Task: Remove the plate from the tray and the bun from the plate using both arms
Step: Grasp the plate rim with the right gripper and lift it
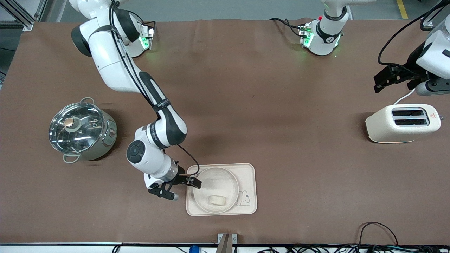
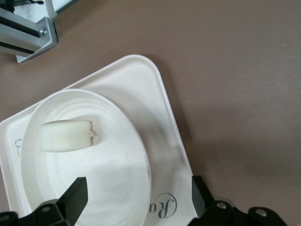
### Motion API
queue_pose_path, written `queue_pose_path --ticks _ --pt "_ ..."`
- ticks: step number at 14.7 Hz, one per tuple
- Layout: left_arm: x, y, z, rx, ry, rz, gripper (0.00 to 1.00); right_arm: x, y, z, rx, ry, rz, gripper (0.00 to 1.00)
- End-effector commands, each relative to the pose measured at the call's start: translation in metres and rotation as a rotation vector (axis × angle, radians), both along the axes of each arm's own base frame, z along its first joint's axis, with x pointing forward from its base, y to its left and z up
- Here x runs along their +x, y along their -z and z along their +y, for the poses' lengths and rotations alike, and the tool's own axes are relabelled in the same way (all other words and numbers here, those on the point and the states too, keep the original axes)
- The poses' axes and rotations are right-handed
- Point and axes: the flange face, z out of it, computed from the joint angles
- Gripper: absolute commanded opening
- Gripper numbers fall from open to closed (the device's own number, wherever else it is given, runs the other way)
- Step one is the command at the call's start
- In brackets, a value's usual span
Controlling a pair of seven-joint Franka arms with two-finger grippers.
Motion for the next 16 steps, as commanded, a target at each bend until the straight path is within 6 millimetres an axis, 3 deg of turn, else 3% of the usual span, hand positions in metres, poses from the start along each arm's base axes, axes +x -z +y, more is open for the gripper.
queue_pose_path --ticks 1,2,4,12,13,15,16 --pt "0.001 -0.004 0.003 0.012 0.015 -0.002 1.0 0.003 0.007 0.004 -0.031 -0.019 -0.018 0.75" --pt "0.001 -0.004 0.004 0.012 0.013 -0.002 1.0 0.002 0.01 0.005 -0.053 -0.033 -0.025 0.65" --pt "0.001 -0.005 0.006 0.011 0.009 -0.004 1.0 0.001 0.011 0.006 -0.056 -0.036 -0.026 0.55" --pt "0.001 -0.005 0.007 0.011 0.007 -0.004 1.0 -0.003 0.029 0.015 -0.053 -0.039 -0.055 0.33" --pt "0.001 -0.005 0.006 0.011 0.009 -0.004 1.0 -0.003 0.029 0.015 -0.053 -0.039 -0.055 0.28" --pt "0.001 -0.005 0.006 0.011 0.009 -0.004 1.0 -0.003 0.033 0.015 -0.054 -0.038 -0.053 0.05" --pt "0.001 -0.006 0.007 0.011 0.007 -0.005 1.0 -0.004 0.034 0.016 -0.055 -0.041 -0.054 0.01"
